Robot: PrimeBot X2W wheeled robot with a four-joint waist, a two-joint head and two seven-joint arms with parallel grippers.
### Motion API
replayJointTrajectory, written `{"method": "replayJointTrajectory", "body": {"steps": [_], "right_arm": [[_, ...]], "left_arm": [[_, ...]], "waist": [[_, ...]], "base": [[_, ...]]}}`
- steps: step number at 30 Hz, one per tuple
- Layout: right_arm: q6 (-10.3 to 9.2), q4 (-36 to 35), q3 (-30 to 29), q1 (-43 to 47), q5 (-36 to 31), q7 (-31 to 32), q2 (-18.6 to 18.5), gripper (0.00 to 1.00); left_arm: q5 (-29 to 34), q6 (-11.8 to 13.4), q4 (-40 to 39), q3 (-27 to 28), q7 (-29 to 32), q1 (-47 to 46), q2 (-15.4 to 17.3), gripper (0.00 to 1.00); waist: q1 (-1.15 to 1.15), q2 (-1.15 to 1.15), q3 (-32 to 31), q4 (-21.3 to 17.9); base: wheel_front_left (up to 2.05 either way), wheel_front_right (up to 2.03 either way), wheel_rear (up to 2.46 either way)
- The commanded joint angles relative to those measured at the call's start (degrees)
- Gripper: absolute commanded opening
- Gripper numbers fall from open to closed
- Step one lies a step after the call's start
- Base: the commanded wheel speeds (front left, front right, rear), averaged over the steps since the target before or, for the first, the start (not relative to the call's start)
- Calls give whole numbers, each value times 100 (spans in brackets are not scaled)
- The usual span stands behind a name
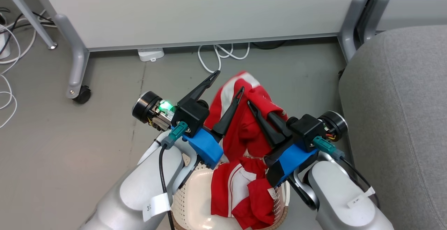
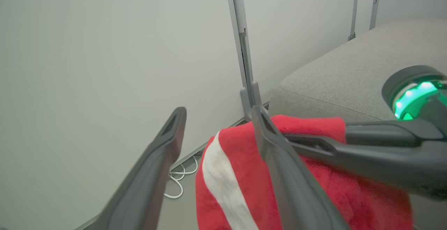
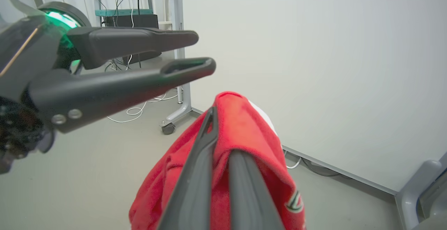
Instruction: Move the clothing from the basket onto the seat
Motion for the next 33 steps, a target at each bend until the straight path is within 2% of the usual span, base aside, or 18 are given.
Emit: {"method": "replayJointTrajectory", "body": {"steps": [1,17,23,33], "right_arm": [[1,-56,-49,-68,-7,-19,-9,0],[1,-577,-1072,158,-425,-19,-10,0],[1,-838,-1497,296,-680,-19,-21,0],[1,-1353,-2155,650,-669,-19,-38,0]], "left_arm": [[20,7,-38,52,-15,48,10,100],[167,-89,-210,62,-15,136,31,100],[220,-128,-205,10,-15,112,54,100],[298,-233,-167,-228,-15,11,28,100]], "waist": [[0,0,27,-48],[0,0,361,-730],[0,0,501,-1173],[0,0,670,-1892]], "base": [[0,0,0],[0,0,0],[0,0,0],[0,0,0]]}}
